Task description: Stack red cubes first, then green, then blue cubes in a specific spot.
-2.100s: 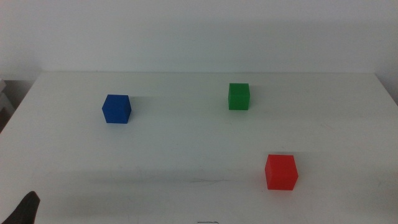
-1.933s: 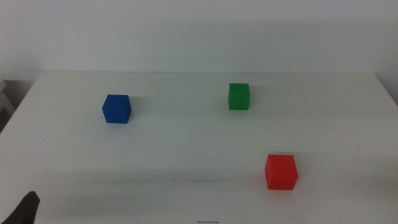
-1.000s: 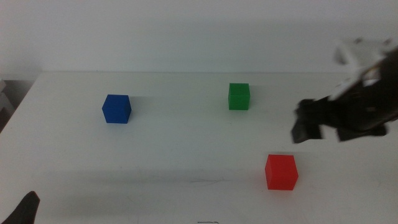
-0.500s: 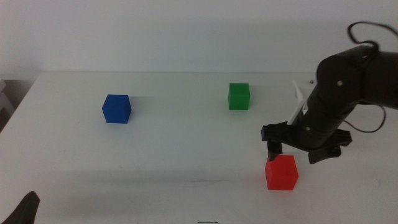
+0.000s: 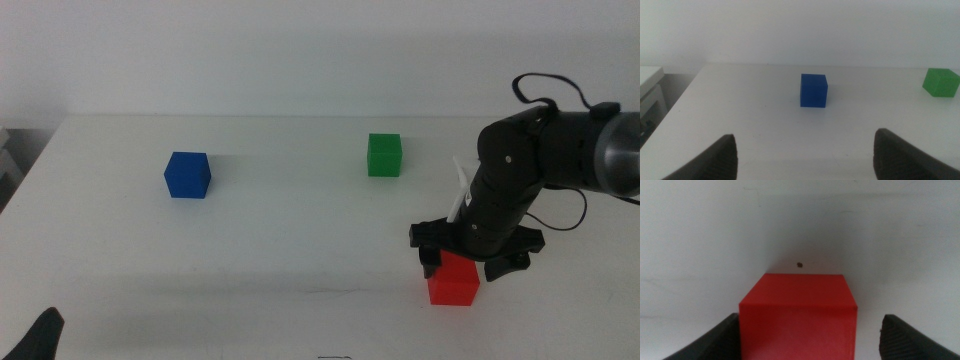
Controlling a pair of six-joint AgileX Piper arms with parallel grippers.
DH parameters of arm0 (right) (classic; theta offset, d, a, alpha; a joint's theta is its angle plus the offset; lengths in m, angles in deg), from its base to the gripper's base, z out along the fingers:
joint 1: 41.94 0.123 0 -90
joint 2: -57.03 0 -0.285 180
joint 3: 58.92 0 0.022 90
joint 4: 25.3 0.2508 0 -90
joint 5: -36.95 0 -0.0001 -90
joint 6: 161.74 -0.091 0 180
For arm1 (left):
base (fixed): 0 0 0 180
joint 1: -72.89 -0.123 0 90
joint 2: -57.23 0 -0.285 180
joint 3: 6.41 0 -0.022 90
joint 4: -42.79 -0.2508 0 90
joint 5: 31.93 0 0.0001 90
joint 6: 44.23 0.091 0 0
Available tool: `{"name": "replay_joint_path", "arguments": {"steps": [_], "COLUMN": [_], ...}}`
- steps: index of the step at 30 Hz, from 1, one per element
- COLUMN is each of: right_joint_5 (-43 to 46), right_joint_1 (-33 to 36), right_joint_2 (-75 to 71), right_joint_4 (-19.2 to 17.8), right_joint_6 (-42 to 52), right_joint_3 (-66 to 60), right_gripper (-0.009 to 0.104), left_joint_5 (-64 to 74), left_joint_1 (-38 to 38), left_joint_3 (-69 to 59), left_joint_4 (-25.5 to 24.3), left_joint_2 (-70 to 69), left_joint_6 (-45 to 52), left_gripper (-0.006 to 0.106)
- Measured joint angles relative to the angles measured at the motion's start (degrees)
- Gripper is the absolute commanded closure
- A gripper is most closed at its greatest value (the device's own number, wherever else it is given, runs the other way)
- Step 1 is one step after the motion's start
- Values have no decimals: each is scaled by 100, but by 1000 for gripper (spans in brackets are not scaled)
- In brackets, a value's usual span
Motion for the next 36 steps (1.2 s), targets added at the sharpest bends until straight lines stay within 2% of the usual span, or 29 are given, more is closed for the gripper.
{"name": "replay_joint_path", "arguments": {"steps": [2, 5, 9, 20, 28, 36], "right_joint_5": [46, 85, 91, -672, -1352, -1577], "right_joint_1": [0, 0, 12, 803, 1374, 1674], "right_joint_2": [73, 129, 135, 241, 1268, 2051], "right_joint_4": [0, -5, -5, -247, -262, -227], "right_joint_6": [0, -5, -37, -512, -832, -1037], "right_joint_3": [0, 0, 11, 1139, 2702, 3724], "right_gripper": [21, 46, 97, 96, 96, 96], "left_joint_5": [0, 0, 0, 0, 0, 0], "left_joint_1": [0, 0, 0, 0, 0, 0], "left_joint_3": [0, 0, 0, 0, 0, 0], "left_joint_4": [0, 0, 0, 0, 0, 0], "left_joint_2": [0, 0, 0, 0, 0, 0], "left_joint_6": [0, 0, 0, 0, 0, 0], "left_gripper": [8, 8, 8, 8, 8, 8]}}
